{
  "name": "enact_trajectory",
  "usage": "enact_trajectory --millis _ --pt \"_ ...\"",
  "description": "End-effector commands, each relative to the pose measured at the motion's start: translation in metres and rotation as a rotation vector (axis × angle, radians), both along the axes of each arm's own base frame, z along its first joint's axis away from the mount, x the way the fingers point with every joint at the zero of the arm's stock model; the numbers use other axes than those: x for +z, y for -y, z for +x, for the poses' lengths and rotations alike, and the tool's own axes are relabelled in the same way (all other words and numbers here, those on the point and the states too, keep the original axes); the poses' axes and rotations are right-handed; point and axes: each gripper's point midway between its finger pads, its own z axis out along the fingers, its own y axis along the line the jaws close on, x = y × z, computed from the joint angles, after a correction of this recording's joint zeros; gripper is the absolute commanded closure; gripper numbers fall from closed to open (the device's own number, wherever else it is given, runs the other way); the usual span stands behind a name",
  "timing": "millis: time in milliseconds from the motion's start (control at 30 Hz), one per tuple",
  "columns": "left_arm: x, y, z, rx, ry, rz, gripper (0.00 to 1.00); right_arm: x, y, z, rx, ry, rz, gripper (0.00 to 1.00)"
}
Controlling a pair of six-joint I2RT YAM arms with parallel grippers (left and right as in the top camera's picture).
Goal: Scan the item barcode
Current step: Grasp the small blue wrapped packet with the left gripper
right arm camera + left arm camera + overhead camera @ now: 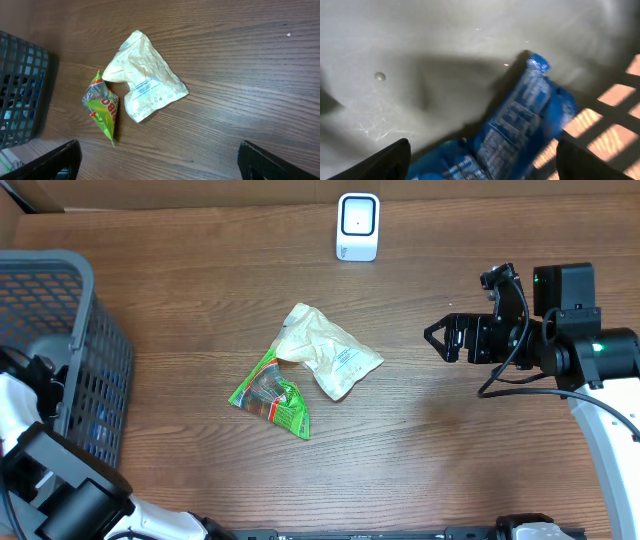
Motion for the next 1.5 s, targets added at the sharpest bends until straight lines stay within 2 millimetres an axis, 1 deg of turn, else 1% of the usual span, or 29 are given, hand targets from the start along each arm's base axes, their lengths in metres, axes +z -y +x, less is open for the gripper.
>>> enact_trajectory --millis 0,67,167,200,267,300,333,367,533,600,667,700,733,767,800,833,867,933,1100,1200,1233,1267,1300,1333,1367,1400,1467 --pt "-0.020 0.013 -0.007 -0.039 -0.061 0.033 0.17 0.003 -0.003 0.003 0.010 0.009 0.009 0.00" --pt "-0.030 0.015 -0.011 -0.039 -0.070 0.035 0.21 0.001 -0.003 0.004 0.010 0.001 0.009 0.00" --pt "-0.035 0.015 -0.014 -0.033 -0.080 0.043 0.33 -0.001 -0.003 0.004 0.010 -0.005 0.008 0.00" --pt "-0.035 0.015 -0.014 -0.033 -0.079 0.044 0.39 -0.001 -0.003 0.004 0.010 -0.005 0.008 0.00" --pt "-0.035 0.013 -0.014 -0.032 -0.079 0.053 0.55 -0.001 -0.003 0.004 0.010 -0.005 0.008 0.00" --pt "-0.035 0.010 -0.015 -0.028 -0.091 0.068 0.73 -0.001 -0.003 0.004 0.010 -0.005 0.008 0.00" --pt "-0.035 0.008 -0.017 -0.025 -0.099 0.077 0.86 -0.001 -0.003 0.004 0.011 -0.005 0.008 0.00" --pt "-0.035 0.005 -0.020 0.001 -0.117 0.089 0.96 -0.001 -0.003 0.004 0.010 -0.005 0.008 0.00" --pt "-0.036 -0.013 -0.047 0.222 -0.210 0.127 0.96 -0.001 -0.003 0.003 0.010 -0.012 0.008 0.00" --pt "-0.036 -0.019 -0.055 0.304 -0.198 0.103 0.96 -0.002 -0.003 0.003 0.010 -0.014 0.007 0.00" --pt "-0.036 -0.022 -0.057 0.323 -0.179 0.082 0.96 -0.001 -0.003 0.003 0.010 -0.012 0.008 0.00" --pt "-0.036 -0.022 -0.056 0.315 -0.169 0.075 0.86 -0.001 -0.003 0.003 0.010 -0.012 0.008 0.00" --pt "-0.035 -0.020 -0.052 0.288 -0.151 0.066 0.65 -0.001 -0.003 0.003 0.010 -0.009 0.008 0.00" --pt "-0.035 -0.017 -0.046 0.248 -0.126 0.054 0.41 -0.001 -0.003 0.004 0.010 -0.007 0.008 0.00" --pt "-0.035 -0.015 -0.043 0.226 -0.114 0.048 0.28 -0.001 -0.003 0.004 0.010 -0.006 0.008 0.00" --pt "-0.034 -0.015 -0.040 0.208 -0.104 0.050 0.21 -0.001 -0.003 0.004 0.010 -0.005 0.008 0.00" --pt "-0.034 -0.014 -0.038 0.189 -0.102 0.057 0.16 -0.001 -0.003 0.004 0.010 -0.005 0.008 0.00" --pt "-0.034 -0.012 -0.033 0.129 -0.099 0.075 0.15 -0.001 -0.003 0.004 0.010 -0.005 0.008 0.00" --pt "-0.041 -0.011 -0.031 0.104 -0.091 0.092 0.17 -0.001 -0.003 0.004 0.010 -0.005 0.008 0.00" --pt "-0.054 -0.008 -0.033 0.095 -0.083 0.104 0.21 -0.001 -0.003 0.004 0.010 -0.004 0.008 0.00" --pt "-0.057 -0.007 -0.034 0.096 -0.083 0.103 0.24 -0.001 -0.003 0.004 0.010 -0.004 0.008 0.00" --pt "-0.059 -0.005 -0.036 0.095 -0.087 0.099 0.34 -0.001 -0.003 0.004 0.010 -0.004 0.008 0.00" --pt "-0.059 -0.005 -0.036 0.095 -0.088 0.098 0.56 -0.001 -0.003 0.004 0.010 -0.004 0.008 0.00" --pt "-0.058 -0.005 -0.035 0.095 -0.083 0.097 0.82 -0.001 -0.003 0.004 0.010 -0.005 0.008 0.00" --pt "-0.056 -0.006 -0.034 0.096 -0.081 0.098 0.96 -0.001 -0.003 0.004 0.010 -0.004 0.008 0.00" --pt "-0.053 -0.007 -0.032 0.095 -0.075 0.093 0.96 -0.001 -0.003 0.004 0.010 -0.004 0.008 0.00" --pt "-0.036 -0.009 -0.024 0.089 -0.054 0.080 0.96 -0.001 -0.003 0.004 0.010 -0.004 0.008 0.00"
